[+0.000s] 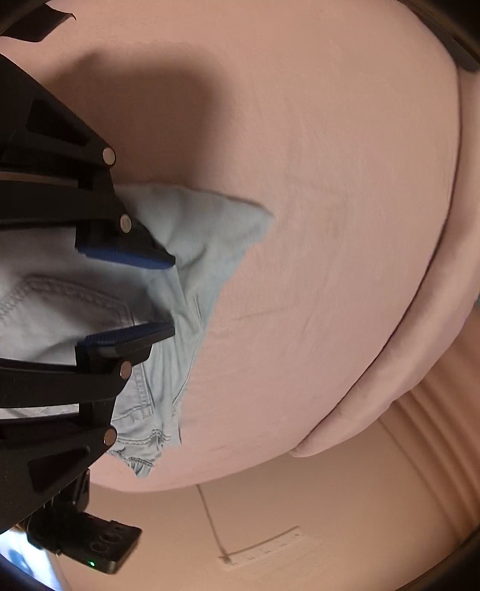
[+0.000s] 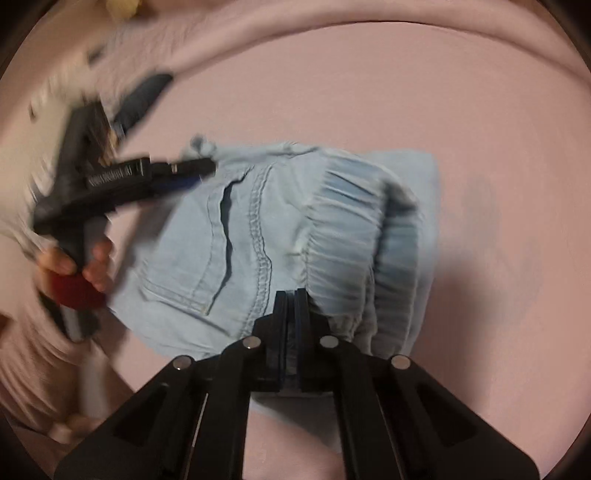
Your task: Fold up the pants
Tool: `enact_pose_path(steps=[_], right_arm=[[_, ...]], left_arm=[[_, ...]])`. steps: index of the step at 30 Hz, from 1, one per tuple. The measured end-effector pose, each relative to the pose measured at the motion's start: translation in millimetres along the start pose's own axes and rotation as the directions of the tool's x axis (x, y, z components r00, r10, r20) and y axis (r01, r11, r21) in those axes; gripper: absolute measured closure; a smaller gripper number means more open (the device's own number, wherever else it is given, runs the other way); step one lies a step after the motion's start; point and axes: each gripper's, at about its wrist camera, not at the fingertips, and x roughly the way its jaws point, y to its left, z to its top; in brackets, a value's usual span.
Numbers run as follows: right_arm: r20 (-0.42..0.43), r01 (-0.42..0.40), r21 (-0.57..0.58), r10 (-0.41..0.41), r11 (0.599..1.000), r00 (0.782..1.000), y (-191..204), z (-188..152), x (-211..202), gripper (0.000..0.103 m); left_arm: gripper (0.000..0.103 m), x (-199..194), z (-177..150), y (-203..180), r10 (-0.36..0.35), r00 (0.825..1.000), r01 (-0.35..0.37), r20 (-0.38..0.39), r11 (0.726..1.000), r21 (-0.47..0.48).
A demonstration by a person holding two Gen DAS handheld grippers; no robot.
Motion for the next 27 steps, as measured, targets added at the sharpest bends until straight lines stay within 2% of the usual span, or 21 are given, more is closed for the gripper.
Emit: enact_pose_path(steps=[2,3,5,7,8,9,11,13,16,19,21,23,27], right_arm=[[0.015,0.005,-0.016,-0.004,1.000,1.000,3,2,-6,0.102],[0.020,0.013,-0.030,-0.013,0.999,1.000,6,3,-10,0.099],[0.067,0.024,-0.083,-0.018,0.996,0.998,17,4,-26,0.088],[0.098,0.019,-0.127,-0.007,0.992,0.995,26,0,-40,0.080],[0.097,0.015,-0.135,-0.001,0.991,0.995,27,-2,-42,0.079],[0.081,0.020,-0.135,-0.009,0.991,0.997,28,-6,-39,0.080],[0.054,0.043,-0.125,-0.036,0.991,0.998,20,-14,-31,0.081],[0.010,0.029,-0.106,-0.028,0.994,1.000,11,-24,-17,0.081],[0.029,-0.012,-0.065,0.014,0.998,0.999,2,-25,-10,0.081],[0.035,-0.051,-0.018,0.052,0.999,0.998,-5,-21,-21,0.081],[0.062,-0.080,0.005,0.079,0.997,0.995,1,-29,-33,0.075],[0.095,-0.101,0.032,0.097,0.994,0.991,-4,-32,-45,0.062],[0.128,-0.112,0.104,0.098,0.988,0.987,-18,-33,-52,0.060]], left_arm=[[0.070,-7,-4,-5,0.018,1.000,-0.018,-0.001,1.000,-0.011],[0.066,-14,-11,-11,0.045,0.999,-0.045,0.003,0.999,0.013],[0.063,-30,-23,-24,0.072,0.997,-0.073,0.020,0.994,0.078],[0.053,-44,-38,-36,0.080,0.996,-0.084,0.033,0.988,0.130],[0.039,-50,-45,-37,0.089,0.995,-0.093,0.035,0.984,0.151],[0.030,-53,-55,-42,0.108,0.993,-0.114,0.042,0.977,0.180],[0.026,-48,-69,-43,0.178,0.983,-0.184,0.048,0.957,0.224],[0.026,-36,-79,-36,0.245,0.969,-0.241,0.019,0.936,0.255],[0.025,-36,-82,-36,0.272,0.961,-0.274,0.047,0.920,0.280],[0.025,-46,-81,-36,0.285,0.957,-0.290,0.058,0.914,0.282],[0.025,-52,-84,-36,0.303,0.950,-0.310,0.069,0.907,0.286],[0.025,-46,-84,-40,0.303,0.951,-0.309,0.067,0.910,0.277],[0.025,-47,-83,-44,0.298,0.951,-0.308,0.079,0.913,0.267]])
